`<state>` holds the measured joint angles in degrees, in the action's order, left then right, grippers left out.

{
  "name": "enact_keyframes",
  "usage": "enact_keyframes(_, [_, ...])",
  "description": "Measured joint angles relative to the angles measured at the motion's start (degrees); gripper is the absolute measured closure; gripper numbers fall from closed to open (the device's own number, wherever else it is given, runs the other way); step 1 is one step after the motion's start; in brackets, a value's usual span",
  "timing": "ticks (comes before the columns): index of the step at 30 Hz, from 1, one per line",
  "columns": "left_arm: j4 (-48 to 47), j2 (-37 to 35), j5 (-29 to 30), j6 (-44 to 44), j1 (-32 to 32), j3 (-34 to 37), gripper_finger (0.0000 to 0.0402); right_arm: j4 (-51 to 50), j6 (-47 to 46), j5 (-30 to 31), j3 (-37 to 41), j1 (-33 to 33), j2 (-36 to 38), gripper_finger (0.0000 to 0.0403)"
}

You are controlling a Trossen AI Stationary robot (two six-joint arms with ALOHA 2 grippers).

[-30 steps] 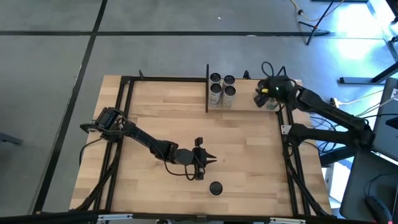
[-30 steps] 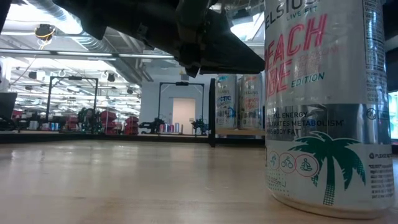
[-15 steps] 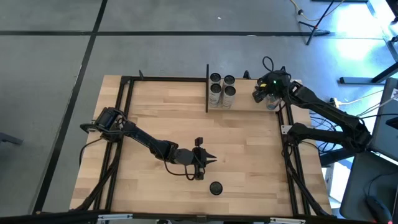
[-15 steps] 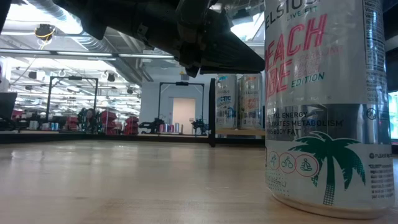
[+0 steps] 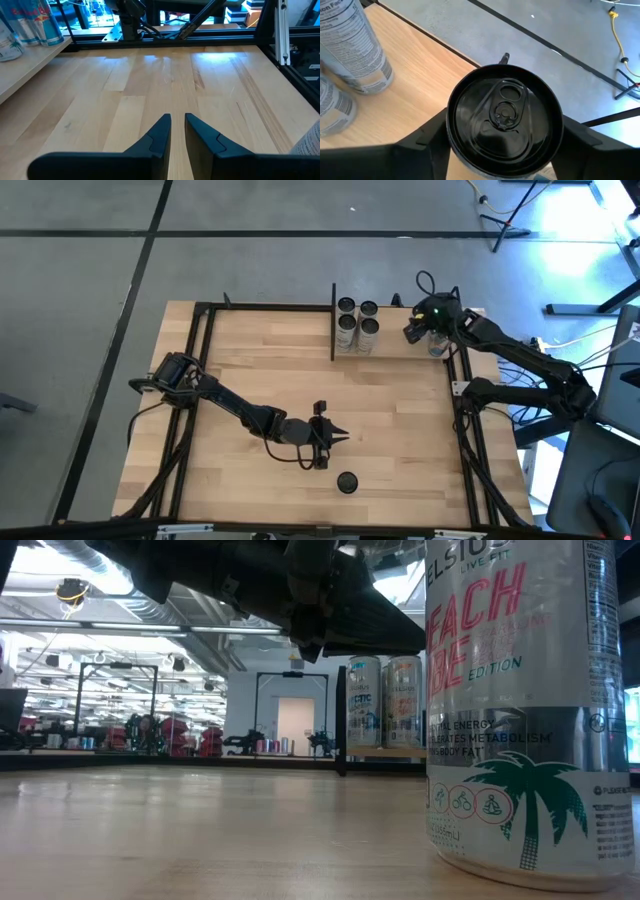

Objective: Place canned beverage on shelf
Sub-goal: Put the right white-pink soda can on the shelf

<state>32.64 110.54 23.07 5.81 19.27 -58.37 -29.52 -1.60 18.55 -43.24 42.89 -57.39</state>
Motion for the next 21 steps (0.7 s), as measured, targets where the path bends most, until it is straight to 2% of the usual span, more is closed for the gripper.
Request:
enact_keyframes(7, [-0.02,0.0,0.0,-0.01,0.0,0.0,0.0354,-0.62,0.41,0.4,0.0,-0.11,-0.09,0.009])
enact_keyframes(11, [-0.02,0.0,0.0,-0.01,0.0,0.0,0.0354,-0.83,0.41,0.36,-0.19,-0.11,-0.02,0.0058])
enact_keyframes(16, [-0.02,0.0,0.0,-0.01,0.0,0.0,0.0354,-4.31,0.4,-0.13,-3.96,-0.13,0.0,0.0047])
enact_keyframes(21, [-0.02,0.0,0.0,-0.01,0.0,0.0,0.0354,-12.42,-0.49,-0.4,-9.71,-0.15,0.06,0.005])
